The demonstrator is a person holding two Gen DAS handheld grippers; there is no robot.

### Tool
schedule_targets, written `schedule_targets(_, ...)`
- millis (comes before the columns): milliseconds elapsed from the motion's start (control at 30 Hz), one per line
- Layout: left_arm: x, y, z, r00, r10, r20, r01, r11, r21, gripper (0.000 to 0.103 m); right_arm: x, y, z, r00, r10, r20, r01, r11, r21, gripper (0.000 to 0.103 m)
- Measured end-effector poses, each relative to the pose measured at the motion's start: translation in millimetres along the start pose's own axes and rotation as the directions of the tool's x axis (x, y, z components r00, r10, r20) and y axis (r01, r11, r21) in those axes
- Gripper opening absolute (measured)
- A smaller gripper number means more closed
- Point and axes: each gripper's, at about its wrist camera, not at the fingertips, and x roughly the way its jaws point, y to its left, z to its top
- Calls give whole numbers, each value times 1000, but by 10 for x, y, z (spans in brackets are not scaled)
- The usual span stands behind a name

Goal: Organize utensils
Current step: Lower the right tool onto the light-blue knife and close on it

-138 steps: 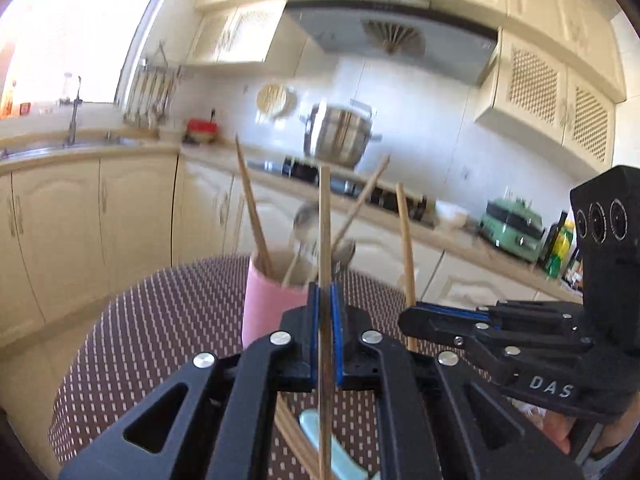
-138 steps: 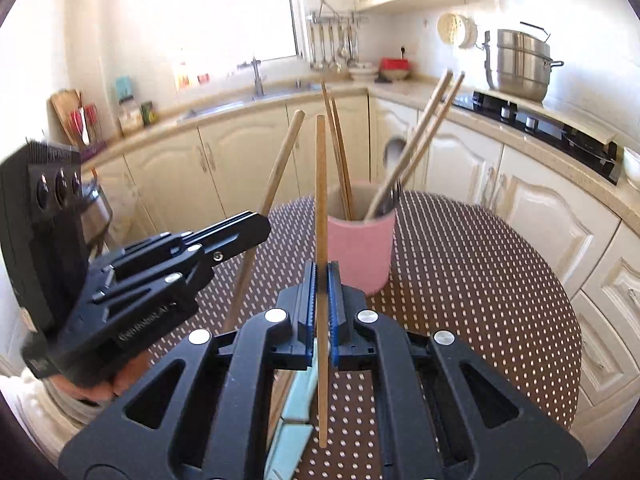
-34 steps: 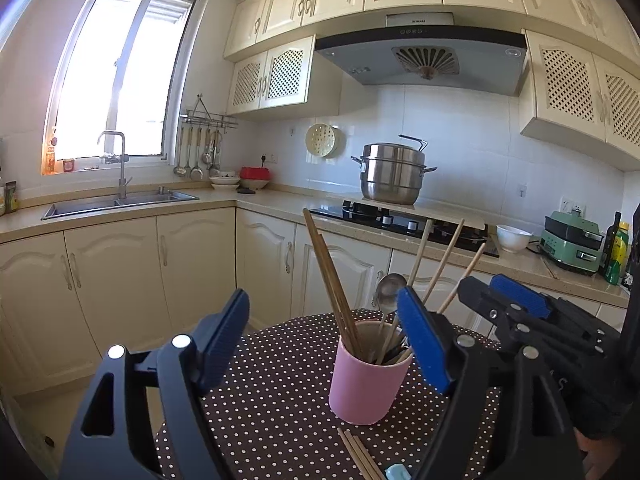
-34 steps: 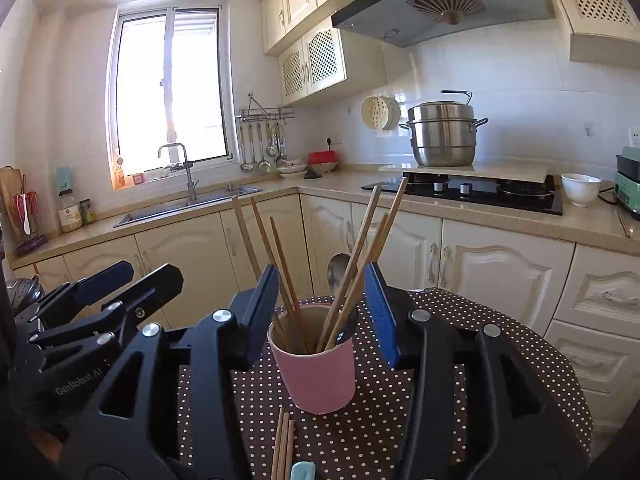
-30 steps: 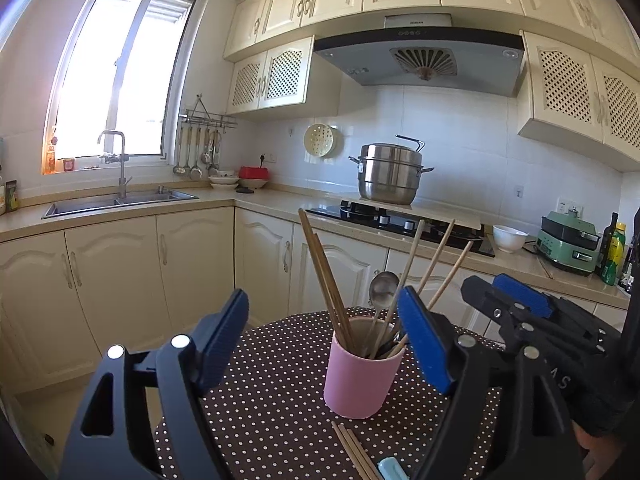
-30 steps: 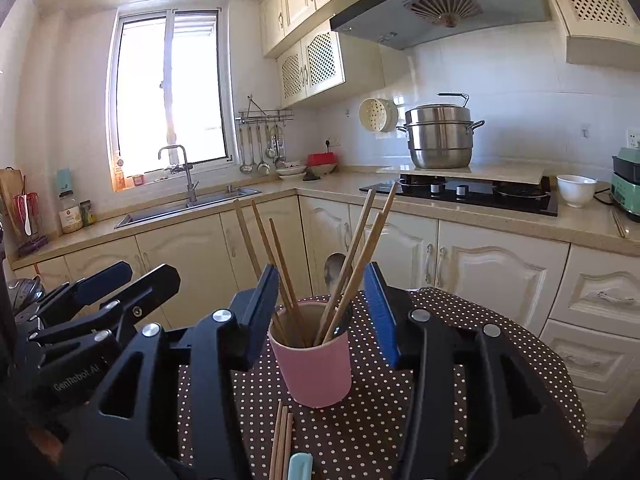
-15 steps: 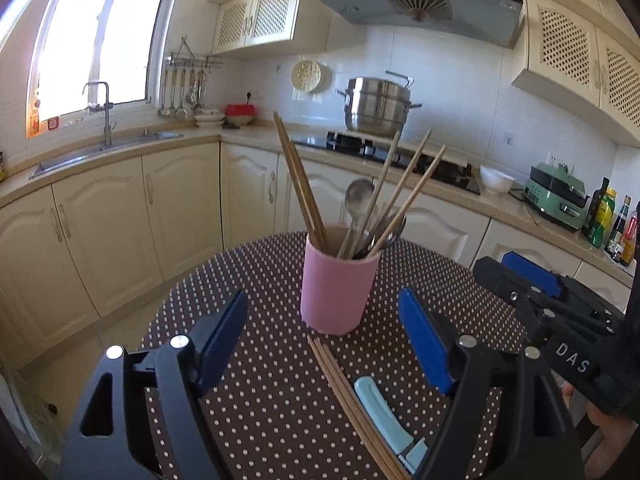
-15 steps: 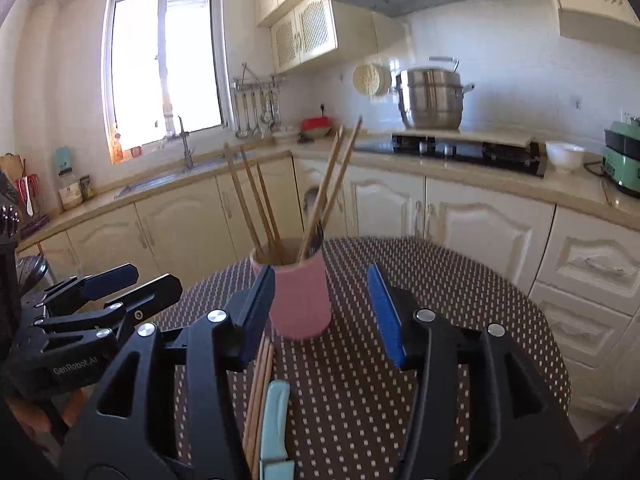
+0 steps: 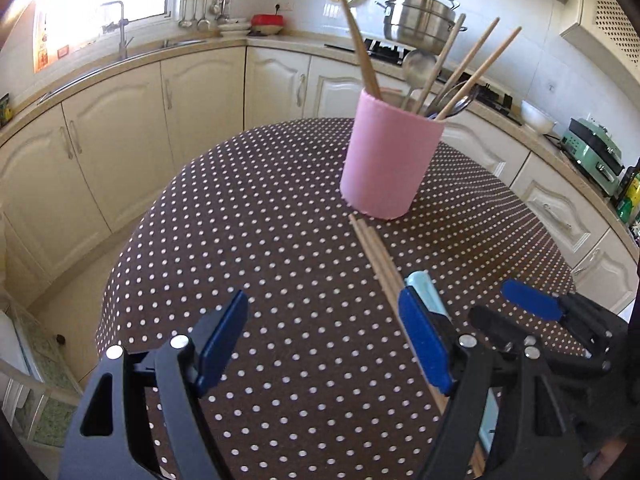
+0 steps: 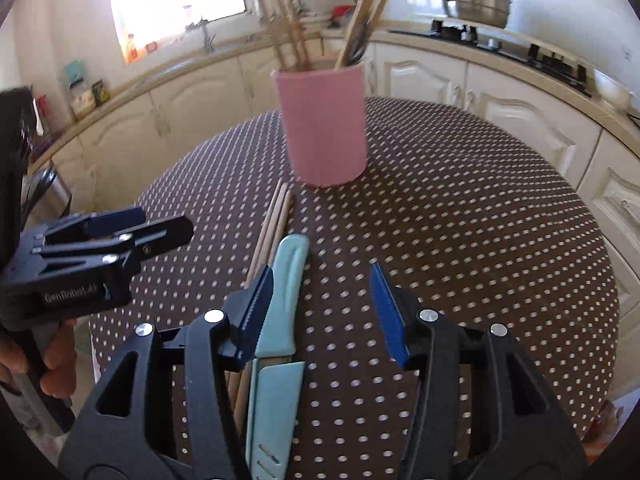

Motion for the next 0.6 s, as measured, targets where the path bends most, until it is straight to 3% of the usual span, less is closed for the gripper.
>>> schedule_targets(200, 69, 25, -59, 999, 8, -42, -7, 1000, 16, 76, 202, 121, -91, 997, -24, -80, 19, 998, -65, 50)
schedule_targets(500, 329, -237, -154, 993, 2, -121, 11, 994, 105, 76, 170, -70, -132, 992, -71, -109, 63, 995, -78, 50)
schedule_targets(600, 402, -323, -169, 992, 34, -122, -16, 989, 150, 76, 133, -177, -141, 992, -53, -118, 47, 997, -55, 50)
